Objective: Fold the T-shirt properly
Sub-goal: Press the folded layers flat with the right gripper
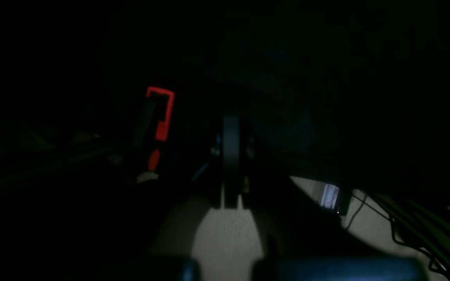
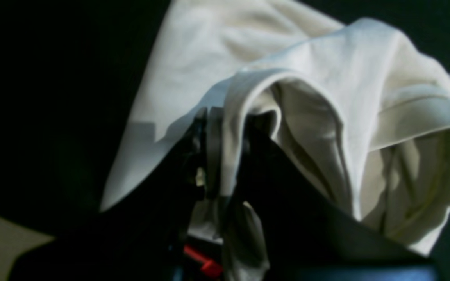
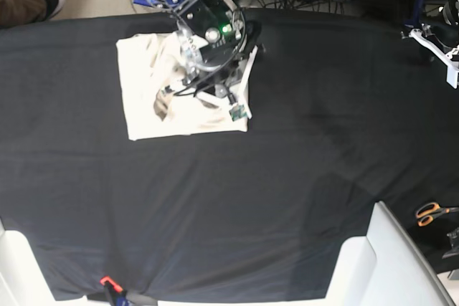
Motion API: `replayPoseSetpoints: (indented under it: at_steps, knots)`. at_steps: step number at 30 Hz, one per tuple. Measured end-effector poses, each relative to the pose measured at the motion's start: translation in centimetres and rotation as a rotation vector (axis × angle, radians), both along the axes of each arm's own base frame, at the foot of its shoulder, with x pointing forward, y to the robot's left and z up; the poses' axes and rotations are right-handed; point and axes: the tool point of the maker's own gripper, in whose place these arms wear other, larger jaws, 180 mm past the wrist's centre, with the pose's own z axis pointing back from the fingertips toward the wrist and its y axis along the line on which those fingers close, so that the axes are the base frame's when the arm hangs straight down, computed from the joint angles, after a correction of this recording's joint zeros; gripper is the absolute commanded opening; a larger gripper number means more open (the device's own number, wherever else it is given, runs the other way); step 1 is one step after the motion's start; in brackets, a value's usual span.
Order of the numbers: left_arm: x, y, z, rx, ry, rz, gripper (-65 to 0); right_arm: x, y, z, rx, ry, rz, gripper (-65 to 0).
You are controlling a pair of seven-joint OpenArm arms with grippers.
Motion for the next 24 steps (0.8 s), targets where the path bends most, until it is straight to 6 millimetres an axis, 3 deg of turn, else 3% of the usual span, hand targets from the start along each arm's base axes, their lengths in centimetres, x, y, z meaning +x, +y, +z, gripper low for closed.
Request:
replayPoseSetpoints:
  at_steps: [8, 17, 21, 24]
  knots:
    - [0.0, 0.0, 0.0, -0.001, 0.000, 0.000, -65.0, 1.0, -0.1, 0.2, -0.008, -0.014, 0.000, -64.1]
    - [0.0, 0.0, 0.0, 0.000, 0.001, 0.001, -65.0, 0.7, 0.9, 0.3, 0.032, 0.006, -0.003, -36.8]
    - [0.0, 0.0, 0.0, -0.001, 0.001, 0.001, -65.0, -0.7, 2.8, -0.2, 0.167, 0.111, -0.013, -34.5]
    - [-0.1, 0.1, -0.1, -0.001, 0.003, 0.002, -65.0, -0.6, 3.5, 0.1, 0.215, 0.135, -0.008, -34.5]
